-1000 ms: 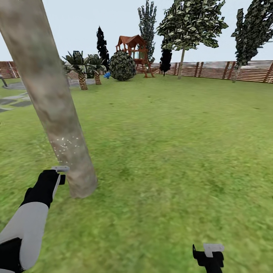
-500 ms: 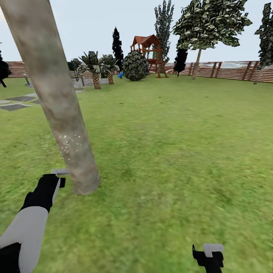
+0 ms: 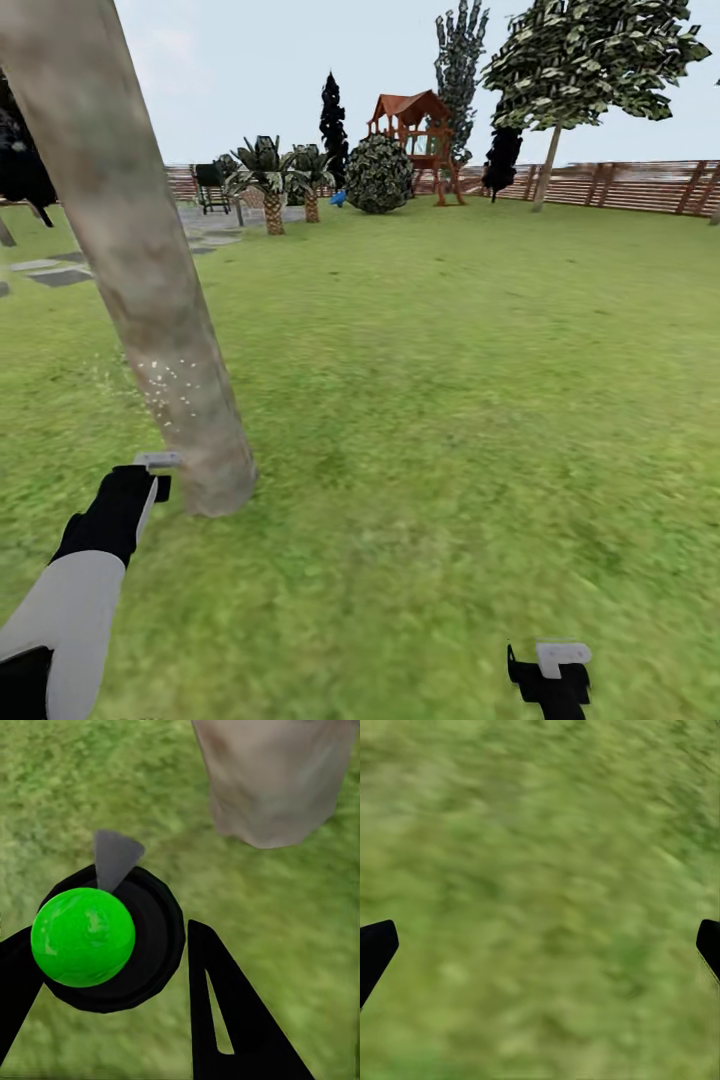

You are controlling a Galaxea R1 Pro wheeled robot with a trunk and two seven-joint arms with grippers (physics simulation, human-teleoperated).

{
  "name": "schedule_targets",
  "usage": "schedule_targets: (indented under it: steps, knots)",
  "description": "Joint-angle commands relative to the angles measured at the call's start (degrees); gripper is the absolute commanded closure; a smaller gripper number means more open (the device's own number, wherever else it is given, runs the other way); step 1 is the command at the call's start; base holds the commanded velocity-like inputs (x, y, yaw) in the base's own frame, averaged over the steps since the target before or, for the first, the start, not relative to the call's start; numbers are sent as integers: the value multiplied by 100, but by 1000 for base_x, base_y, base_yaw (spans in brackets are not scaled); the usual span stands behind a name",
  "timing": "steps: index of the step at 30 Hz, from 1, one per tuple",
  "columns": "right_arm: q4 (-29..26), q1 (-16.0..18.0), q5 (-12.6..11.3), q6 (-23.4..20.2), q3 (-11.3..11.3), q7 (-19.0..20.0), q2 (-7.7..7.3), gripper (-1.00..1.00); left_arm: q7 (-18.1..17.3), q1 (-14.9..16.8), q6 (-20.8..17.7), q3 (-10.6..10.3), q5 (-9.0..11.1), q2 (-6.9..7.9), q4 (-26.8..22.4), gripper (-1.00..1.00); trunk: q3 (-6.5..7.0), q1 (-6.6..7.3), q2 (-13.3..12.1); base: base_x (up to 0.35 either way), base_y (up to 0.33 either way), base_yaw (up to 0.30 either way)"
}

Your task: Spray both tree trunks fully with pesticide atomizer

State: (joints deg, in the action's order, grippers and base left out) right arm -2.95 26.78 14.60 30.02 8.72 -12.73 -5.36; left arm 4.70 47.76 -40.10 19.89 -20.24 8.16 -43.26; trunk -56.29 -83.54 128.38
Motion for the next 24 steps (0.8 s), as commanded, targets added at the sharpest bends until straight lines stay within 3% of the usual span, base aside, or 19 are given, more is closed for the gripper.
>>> schedule_targets:
  steps: [1, 9, 12, 13, 14, 15, 24]
  knots:
    - [5, 2, 61, 14, 42, -19, 0, -100, 23, 5, -23, -1, 12, -5, -14, 100, -5, -1, 2, 150, -269, 277]
    - [5, 2, 53, 15, 42, -28, -27, -100, 31, -150, -12, -1, -8, 5, 9, 100, -5, -1, 2, 150, -269, 61]
    - [5, 2, 53, 20, 42, -28, -40, -100, 53, -259, 352, 13, -6, 43, 75, 100, -5, -1, 2, 151, -269, 0]
    - [5, 2, 54, 18, 42, -26, -42, -100, 63, -305, 459, 50, -3, 48, 91, 100, -5, -1, 2, 155, -265, 0]
    - [5, 2, 56, 19, 42, -23, -40, -100, 75, -396, 564, 257, -3, 17, 104, 100, -5, -1, 2, 158, -263, 15]
    - [5, 2, 58, 19, 42, -22, -39, -100, 83, -423, 586, 315, -4, 1, 106, 100, -5, -1, 2, 158, -263, 86]
    - [5, 2, 61, 18, 42, -19, -25, -100, 133, -452, 622, 381, -19, -9, 108, 100, -5, -1, 2, 158, -262, 245]
